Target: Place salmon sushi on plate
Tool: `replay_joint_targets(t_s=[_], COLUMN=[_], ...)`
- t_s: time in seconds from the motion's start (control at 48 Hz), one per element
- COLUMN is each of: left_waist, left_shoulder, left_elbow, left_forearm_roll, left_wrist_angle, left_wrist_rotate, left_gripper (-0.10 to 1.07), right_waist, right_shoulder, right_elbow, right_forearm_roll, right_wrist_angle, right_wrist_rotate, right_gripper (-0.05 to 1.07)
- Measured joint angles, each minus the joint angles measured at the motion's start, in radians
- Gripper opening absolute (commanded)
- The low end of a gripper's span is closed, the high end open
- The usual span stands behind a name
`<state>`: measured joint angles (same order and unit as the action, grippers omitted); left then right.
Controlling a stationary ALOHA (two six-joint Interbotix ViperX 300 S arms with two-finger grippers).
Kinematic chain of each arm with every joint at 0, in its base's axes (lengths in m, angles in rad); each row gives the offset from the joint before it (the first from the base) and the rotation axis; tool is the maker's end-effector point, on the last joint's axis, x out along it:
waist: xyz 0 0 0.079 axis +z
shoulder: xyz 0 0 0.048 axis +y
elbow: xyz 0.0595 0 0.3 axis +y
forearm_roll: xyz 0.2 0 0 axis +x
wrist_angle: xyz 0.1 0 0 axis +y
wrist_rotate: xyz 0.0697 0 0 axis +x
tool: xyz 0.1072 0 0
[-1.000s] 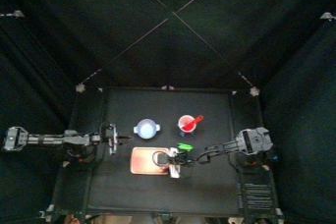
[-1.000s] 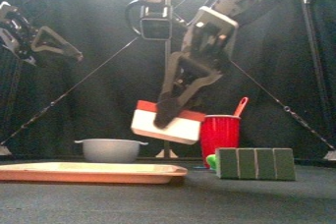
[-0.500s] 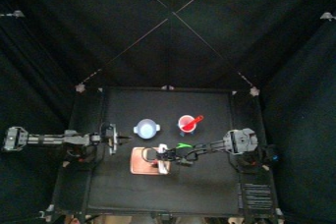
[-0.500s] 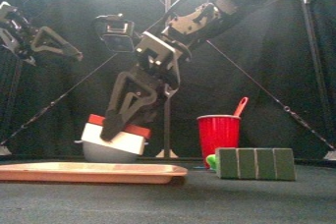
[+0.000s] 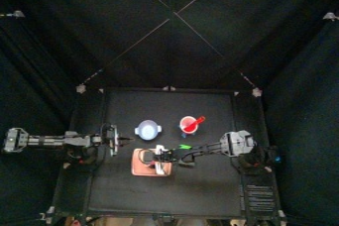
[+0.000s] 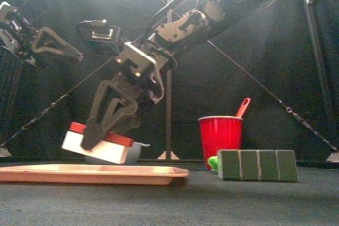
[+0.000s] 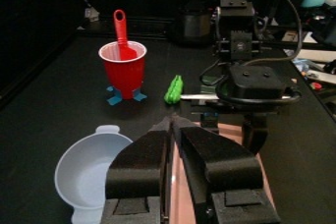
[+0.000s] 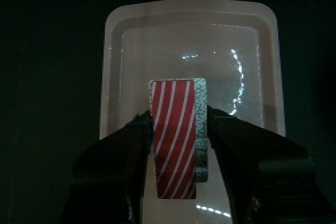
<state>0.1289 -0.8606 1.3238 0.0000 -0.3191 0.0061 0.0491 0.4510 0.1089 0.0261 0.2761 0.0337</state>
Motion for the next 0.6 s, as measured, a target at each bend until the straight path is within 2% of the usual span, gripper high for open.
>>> replay_joint_targets(t_s=[0.292,0.604], left_waist=[-0.002,-0.002], left_shoulder=[0.0,0.0], left_elbow=[0.0,-0.002], left_forearm_roll=[0.002,0.0], left_wrist_angle=[-0.002,-0.002], left_wrist_rotate=[0.0,0.0], left_gripper=[0.55,0.55], right_waist=[-0.002,-0.003], right_shoulder=[0.011,0.014], right_elbow=[-0.008,-0.008], right_forearm_roll=[-0.014,-0.015], right_wrist_angle=[0.0,0.0], right_wrist_rotate=[0.002,0.002], right_gripper=[0.67,0.82])
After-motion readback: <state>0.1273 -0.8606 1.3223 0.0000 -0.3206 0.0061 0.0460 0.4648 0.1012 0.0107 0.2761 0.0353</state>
